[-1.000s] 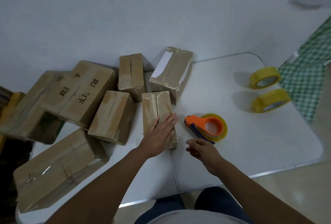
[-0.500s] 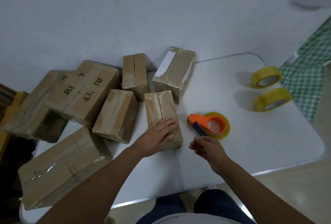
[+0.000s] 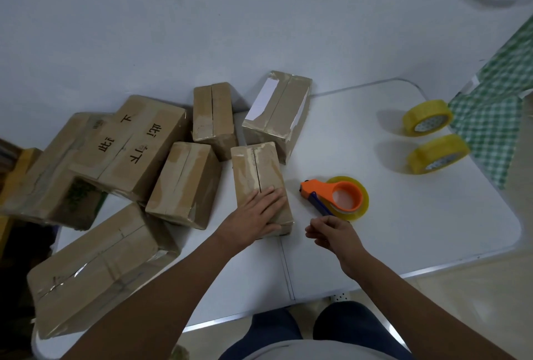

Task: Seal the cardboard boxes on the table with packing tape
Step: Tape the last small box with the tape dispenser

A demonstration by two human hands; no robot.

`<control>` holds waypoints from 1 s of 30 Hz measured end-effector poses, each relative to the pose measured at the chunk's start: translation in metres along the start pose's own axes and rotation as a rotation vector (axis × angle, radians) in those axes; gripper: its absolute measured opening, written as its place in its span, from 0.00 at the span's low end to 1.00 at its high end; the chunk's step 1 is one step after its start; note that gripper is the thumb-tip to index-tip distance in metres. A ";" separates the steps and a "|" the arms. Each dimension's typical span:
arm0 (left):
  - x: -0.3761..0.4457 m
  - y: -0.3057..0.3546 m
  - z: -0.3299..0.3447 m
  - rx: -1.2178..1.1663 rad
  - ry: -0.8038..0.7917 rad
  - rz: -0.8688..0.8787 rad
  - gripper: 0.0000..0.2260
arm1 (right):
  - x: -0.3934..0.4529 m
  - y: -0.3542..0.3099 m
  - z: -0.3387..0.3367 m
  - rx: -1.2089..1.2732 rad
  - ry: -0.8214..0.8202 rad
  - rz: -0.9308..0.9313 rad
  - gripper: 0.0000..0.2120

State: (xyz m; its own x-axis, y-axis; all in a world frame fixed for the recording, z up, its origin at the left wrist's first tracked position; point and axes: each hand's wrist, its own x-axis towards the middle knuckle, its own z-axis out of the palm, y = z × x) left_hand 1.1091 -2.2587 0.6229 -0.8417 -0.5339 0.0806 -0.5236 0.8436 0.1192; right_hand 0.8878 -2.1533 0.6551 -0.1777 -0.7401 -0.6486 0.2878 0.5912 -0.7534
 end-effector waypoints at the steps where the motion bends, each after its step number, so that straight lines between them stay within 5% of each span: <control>1: 0.000 -0.001 0.000 0.029 0.006 0.017 0.28 | 0.001 0.001 -0.001 -0.015 0.001 -0.006 0.08; 6: -0.003 0.004 0.003 0.106 -0.009 0.016 0.38 | 0.004 0.006 -0.003 -0.067 0.001 -0.049 0.07; 12: 0.015 0.021 -0.010 0.104 0.129 -0.118 0.29 | 0.007 0.008 -0.004 -0.122 0.031 -0.129 0.11; 30: 0.005 0.019 0.000 0.154 0.041 -0.109 0.30 | 0.053 0.026 0.033 -0.645 0.121 -0.571 0.11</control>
State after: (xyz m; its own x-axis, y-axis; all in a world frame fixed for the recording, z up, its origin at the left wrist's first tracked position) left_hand 1.0946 -2.2454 0.6251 -0.7747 -0.6215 0.1165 -0.6278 0.7780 -0.0234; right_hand 0.9174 -2.1877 0.6044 -0.2412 -0.9614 -0.1323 -0.4592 0.2332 -0.8572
